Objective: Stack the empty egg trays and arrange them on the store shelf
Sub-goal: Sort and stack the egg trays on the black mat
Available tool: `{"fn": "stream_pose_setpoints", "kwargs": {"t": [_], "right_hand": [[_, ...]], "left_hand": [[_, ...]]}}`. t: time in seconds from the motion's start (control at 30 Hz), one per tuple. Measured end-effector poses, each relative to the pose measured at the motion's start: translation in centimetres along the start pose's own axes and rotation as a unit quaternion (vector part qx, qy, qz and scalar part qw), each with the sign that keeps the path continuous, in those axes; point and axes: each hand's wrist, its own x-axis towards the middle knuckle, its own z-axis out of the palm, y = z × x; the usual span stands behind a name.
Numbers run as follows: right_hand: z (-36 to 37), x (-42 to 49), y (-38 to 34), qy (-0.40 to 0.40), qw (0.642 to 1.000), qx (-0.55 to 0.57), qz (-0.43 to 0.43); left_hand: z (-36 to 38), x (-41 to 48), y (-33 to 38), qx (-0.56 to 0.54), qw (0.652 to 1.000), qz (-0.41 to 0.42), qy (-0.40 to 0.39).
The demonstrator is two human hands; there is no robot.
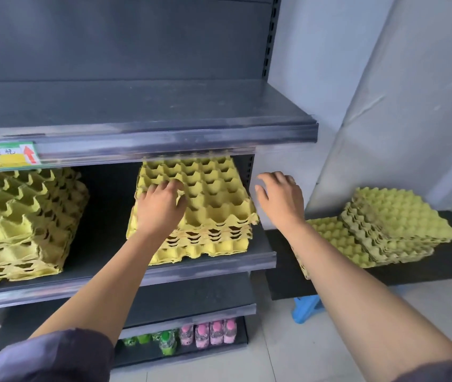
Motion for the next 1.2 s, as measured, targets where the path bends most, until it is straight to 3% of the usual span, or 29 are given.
{"fn": "stream_pose_setpoints", "kwargs": {"t": [0.17,0.33,0.53,0.8,1.2], "right_hand": [[-3.8,-1.5,6.5,0.066,0.998,-0.002,-0.001],[-10.1,-4.4,17.2,0.114,0.993,-0.011,0.013],[-17.0,-7.9,30.4,0.149,0.987,-0.041,0.05],[-18.9,-10.3,42.5,0.147,0.981,-0.051,0.116],[-11.6,-2.6,54.5,0.075,0.986,-0.059,0.139]], "left_hand": [[0.9,-1.1,8.0,-0.012,0.994,0.103,0.03],[2.9,-2.5,20.2,-0.028,0.973,0.216,0.07],[5.4,-4.0,35.2,-0.105,0.95,0.284,0.076],[11.1,-3.3,45.8,-0.152,0.94,0.304,0.025],[22.1,7.3,53.7,-0.167,0.948,0.269,-0.045]]}}
